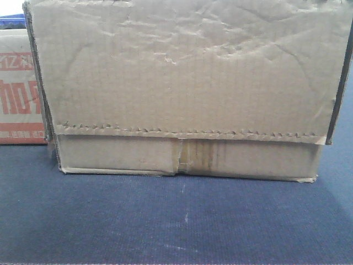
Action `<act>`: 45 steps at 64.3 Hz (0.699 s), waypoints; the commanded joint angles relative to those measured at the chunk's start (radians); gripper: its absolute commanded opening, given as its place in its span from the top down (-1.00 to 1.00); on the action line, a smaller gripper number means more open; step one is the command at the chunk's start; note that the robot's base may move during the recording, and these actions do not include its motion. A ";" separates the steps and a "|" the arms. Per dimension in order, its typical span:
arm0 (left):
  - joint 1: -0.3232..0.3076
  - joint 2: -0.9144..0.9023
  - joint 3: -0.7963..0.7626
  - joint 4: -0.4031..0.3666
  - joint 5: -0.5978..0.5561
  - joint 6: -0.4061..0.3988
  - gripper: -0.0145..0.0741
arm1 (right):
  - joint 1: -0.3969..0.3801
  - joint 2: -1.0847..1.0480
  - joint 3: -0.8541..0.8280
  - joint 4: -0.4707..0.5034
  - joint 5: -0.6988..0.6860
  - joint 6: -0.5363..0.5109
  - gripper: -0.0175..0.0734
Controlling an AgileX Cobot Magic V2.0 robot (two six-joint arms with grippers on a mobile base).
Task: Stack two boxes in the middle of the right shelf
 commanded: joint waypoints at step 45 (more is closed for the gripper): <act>0.000 -0.004 -0.002 -0.003 -0.089 0.002 0.92 | 0.000 -0.002 0.000 0.000 -0.020 -0.007 0.97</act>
